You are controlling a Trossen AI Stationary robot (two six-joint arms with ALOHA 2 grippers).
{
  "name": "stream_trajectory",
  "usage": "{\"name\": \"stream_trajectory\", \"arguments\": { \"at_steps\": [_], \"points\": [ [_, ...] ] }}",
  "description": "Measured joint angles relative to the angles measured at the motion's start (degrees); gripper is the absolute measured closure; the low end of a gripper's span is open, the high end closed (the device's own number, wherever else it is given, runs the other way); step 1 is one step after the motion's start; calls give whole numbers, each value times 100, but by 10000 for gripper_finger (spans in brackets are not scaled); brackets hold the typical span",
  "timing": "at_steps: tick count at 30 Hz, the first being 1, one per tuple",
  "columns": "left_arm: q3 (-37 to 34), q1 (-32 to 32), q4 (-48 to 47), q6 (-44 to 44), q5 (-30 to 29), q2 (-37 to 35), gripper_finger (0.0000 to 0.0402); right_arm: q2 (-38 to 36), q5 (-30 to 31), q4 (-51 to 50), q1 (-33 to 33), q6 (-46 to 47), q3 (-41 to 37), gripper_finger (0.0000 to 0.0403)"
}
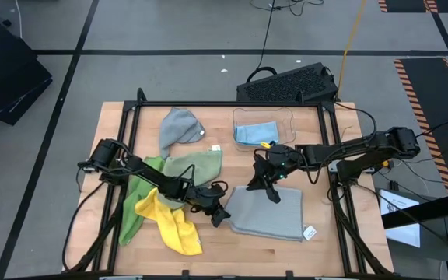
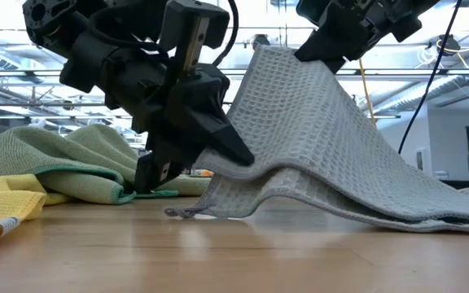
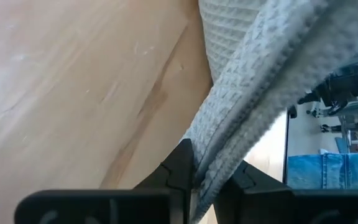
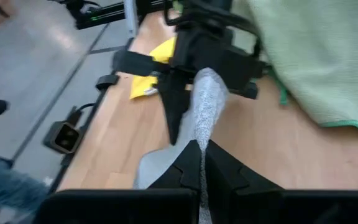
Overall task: Fold microfiber towels
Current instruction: Fold the light gray towel
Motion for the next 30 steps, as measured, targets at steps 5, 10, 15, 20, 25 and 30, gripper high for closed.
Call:
{"name": "stream_trajectory", "arguments": {
  "at_steps": [5, 10, 15, 20, 25, 30],
  "points": [
    [0, -26, -16, 4, -6, 0, 357, 0, 53, -9, -2, 14, 0, 401],
    [0, -149, -22, 75, -75, 0, 379, 0, 194, -127, -2, 18, 0, 401],
    [0, -292, -22, 93, -538, 0, 394, 0, 165, -141, -2, 32, 0, 401],
    [0, -376, -179, -257, -845, 0, 396, 0, 152, -170, -2, 613, 0, 369],
    [2, -468, -749, -579, -1129, -1, 398, 0, -187, -505, -57, 1699, 0, 280],
    [10, -527, -1128, -634, -1338, -2, 398, 7, -303, -633, -377, 1996, 0, 201]
  ]
}}
